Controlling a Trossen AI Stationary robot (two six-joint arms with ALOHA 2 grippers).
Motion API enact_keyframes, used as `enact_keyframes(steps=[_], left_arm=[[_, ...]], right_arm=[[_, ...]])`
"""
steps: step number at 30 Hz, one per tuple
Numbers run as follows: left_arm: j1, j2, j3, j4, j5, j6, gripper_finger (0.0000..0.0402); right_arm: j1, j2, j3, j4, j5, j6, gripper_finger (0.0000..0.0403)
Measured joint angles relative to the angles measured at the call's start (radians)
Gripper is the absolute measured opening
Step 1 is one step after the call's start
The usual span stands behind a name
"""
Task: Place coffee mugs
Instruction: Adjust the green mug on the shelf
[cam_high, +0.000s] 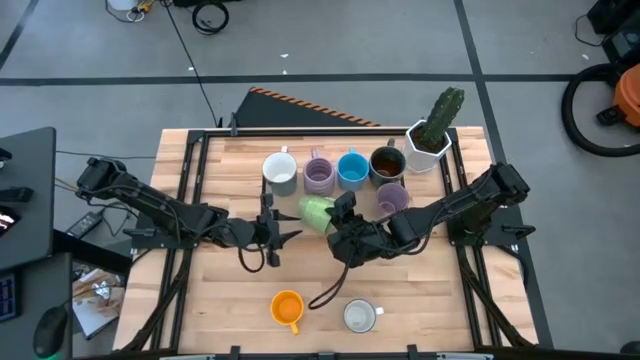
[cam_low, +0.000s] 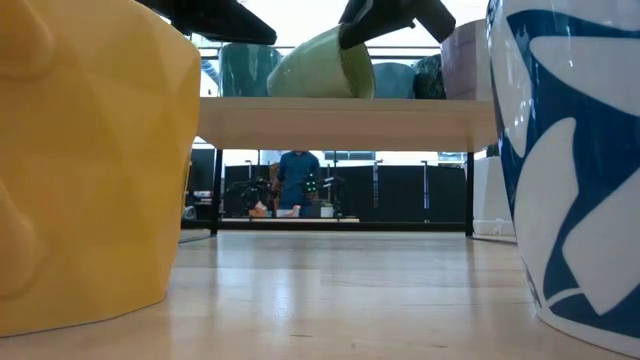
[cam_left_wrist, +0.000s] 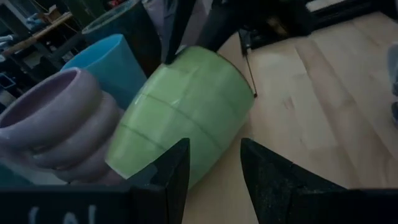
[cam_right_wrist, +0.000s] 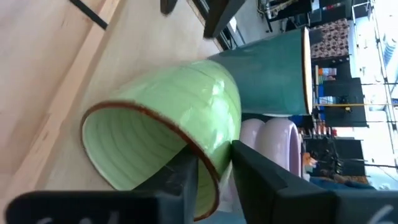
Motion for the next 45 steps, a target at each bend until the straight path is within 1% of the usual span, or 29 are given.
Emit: enact_keyframes(steps=[4,7,14,17,20,26,32,36,39,45], left_arm=[[-0.007,0.000,0.000,-0.016,-0.001,-0.001,0.0149],[-0.010,0.000,0.000,-0.017,0.000,-0.001,0.0149],[-0.015,-0.016,0.001,-0.018,-0.021,0.000,0.0149],[-0.024,-0.032,0.000,-0.013,-0.026,-0.001,0.0149],[-0.035,-0.046,0.000,-0.024,-0.026,-0.001,0.0149],[-0.065,-0.067,0.000,-0.043,-0.026,-0.002,0.0149],[-0.066,-0.067,0.000,-0.064,-0.026,-0.006,0.0149],[-0.066,-0.067,0.000,-0.067,-0.026,-0.010,0.0149],[-0.063,-0.065,0.000,-0.054,-0.026,-0.010,0.0149],[-0.063,-0.064,0.000,-0.051,-0.022,-0.029,0.0149]], right_arm=[[-0.002,0.000,0.000,0.021,-0.013,-0.006,0.0072],[0.004,-0.001,0.001,0.022,-0.012,-0.012,0.0057],[0.022,-0.001,0.003,0.028,-0.019,-0.011,0.0052],[0.030,0.000,0.019,0.015,-0.037,-0.006,0.0051],[0.032,0.001,0.074,-0.054,-0.094,0.040,0.0050],[0.002,0.003,0.210,-0.247,-0.263,0.187,0.0048],[-0.048,0.004,0.305,-0.396,-0.379,0.322,0.0031],[-0.096,0.005,0.352,-0.478,-0.439,0.429,0.0024],[-0.136,0.005,0.354,-0.507,-0.444,0.473,0.0028],[-0.190,0.005,0.359,-0.509,-0.506,0.527,0.0033]])
